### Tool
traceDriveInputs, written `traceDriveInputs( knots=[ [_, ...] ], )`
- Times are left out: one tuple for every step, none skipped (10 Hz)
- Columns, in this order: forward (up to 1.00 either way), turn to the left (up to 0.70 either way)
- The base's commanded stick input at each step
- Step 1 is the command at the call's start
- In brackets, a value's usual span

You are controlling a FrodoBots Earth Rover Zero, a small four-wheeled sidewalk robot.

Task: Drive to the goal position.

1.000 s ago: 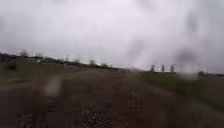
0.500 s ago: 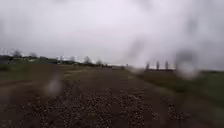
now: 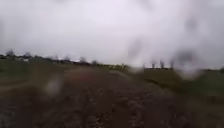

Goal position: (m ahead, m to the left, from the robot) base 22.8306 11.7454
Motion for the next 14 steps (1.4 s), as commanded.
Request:
traceDriveInputs(
  knots=[
    [1.0,0.07],
    [1.0,0.4],
    [1.0,0.4],
    [1.0,0.29],
    [1.0,0.13],
    [1.0,0.0],
    [1.0,0.0],
    [1.0,0.0],
    [1.0,0.0],
    [1.0,0.0],
    [1.0,0.0],
    [1.0,0.0],
    [1.0,0.0],
    [1.0,0.0]
  ],
)
